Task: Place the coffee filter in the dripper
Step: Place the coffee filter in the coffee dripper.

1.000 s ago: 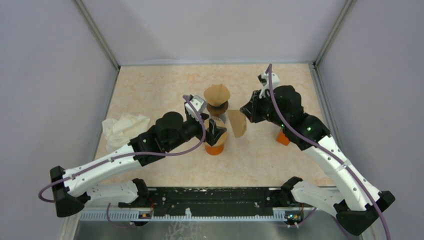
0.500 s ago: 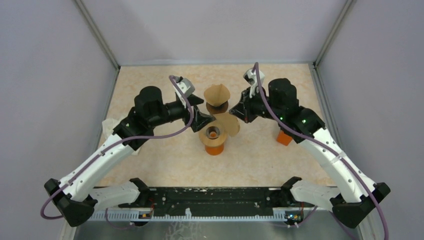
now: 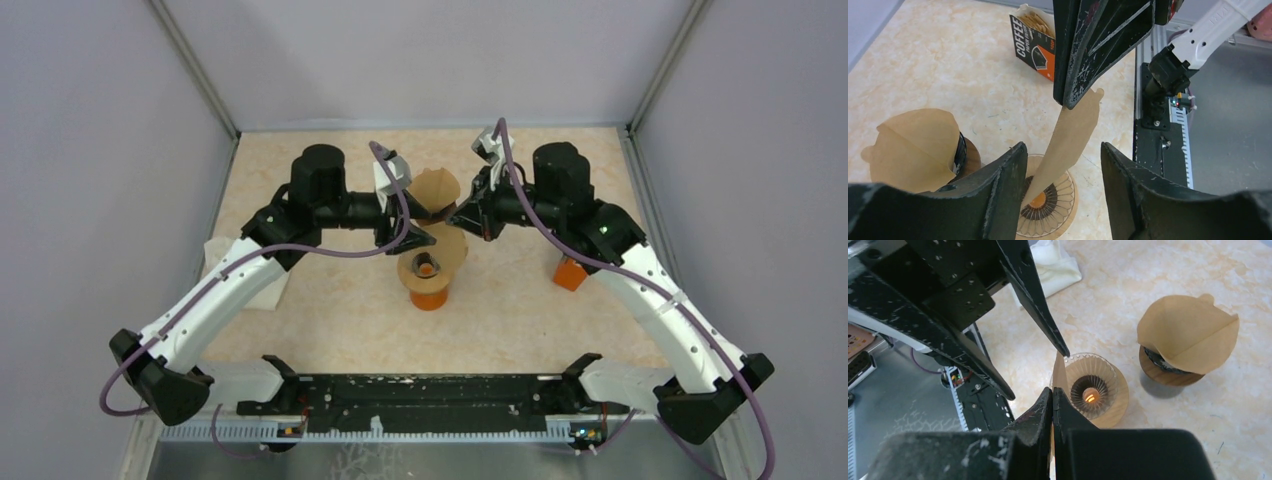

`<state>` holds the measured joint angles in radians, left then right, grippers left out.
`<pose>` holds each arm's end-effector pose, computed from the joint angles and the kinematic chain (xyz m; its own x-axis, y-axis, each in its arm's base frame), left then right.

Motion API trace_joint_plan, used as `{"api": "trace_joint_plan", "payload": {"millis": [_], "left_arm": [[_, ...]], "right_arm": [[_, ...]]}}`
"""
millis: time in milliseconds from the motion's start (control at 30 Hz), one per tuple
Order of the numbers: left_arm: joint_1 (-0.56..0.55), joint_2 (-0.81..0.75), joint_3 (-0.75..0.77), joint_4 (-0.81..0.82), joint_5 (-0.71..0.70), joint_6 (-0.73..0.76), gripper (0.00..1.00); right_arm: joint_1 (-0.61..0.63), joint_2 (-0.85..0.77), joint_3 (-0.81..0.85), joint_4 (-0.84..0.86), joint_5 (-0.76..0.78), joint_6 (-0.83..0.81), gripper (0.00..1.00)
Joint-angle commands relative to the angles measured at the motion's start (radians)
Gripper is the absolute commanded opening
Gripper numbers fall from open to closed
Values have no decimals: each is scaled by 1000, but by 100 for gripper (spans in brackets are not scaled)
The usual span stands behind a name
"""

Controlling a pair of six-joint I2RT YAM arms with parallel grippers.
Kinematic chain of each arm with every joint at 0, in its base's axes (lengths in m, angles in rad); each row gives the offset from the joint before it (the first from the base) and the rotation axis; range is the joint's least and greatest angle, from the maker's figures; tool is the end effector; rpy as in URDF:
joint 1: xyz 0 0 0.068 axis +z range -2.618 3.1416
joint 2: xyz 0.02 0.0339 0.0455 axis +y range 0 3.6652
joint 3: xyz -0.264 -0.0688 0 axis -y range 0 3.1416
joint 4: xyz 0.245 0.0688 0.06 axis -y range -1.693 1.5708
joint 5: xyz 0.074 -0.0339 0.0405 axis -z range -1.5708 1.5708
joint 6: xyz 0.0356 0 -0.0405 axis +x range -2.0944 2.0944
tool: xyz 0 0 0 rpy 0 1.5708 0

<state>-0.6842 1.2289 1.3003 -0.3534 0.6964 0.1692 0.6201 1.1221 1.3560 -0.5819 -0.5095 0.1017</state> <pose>0.1939 -0.1877 0.4114 -0.0505 0.2079 -0.9768 0.9849 0.1725 -0.0142 0.1760 0.1470 0.4307 -0.3655 -0.1521 -0.9183 -0.8477 0.4618 0.2609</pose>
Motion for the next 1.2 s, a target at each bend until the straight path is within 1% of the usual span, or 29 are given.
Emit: {"api": "trace_joint_plan", "payload": {"millis": [0,200,367,600,733,767,900,1000,1033,1100,1167], "left_arm": [[26,37,73,-68,149,82,59],[57,59,78,-64,232,92,46],[63,85,93,-96,288,107,43],[64,96,96,-102,293,108,39],[64,97,90,-104,299,108,32],[64,97,90,-104,299,107,30],[64,90,82,-97,304,103,17],[64,82,74,-86,305,97,2],[66,79,71,-85,305,95,0],[68,72,63,-82,309,94,0],[75,61,50,-68,312,85,0]], "right_arm": [[9,8,50,65,-88,-53,0],[9,17,38,80,-140,-98,0],[9,34,41,84,-170,-113,0],[9,55,43,98,-198,-122,0],[8,57,39,109,-215,-122,0],[9,58,37,111,-217,-122,0],[9,61,29,118,-225,-122,0],[8,55,19,120,-224,-128,0],[7,52,11,127,-221,-127,0],[8,44,-3,141,-215,-120,1],[8,34,-8,139,-196,-120,5]]}}
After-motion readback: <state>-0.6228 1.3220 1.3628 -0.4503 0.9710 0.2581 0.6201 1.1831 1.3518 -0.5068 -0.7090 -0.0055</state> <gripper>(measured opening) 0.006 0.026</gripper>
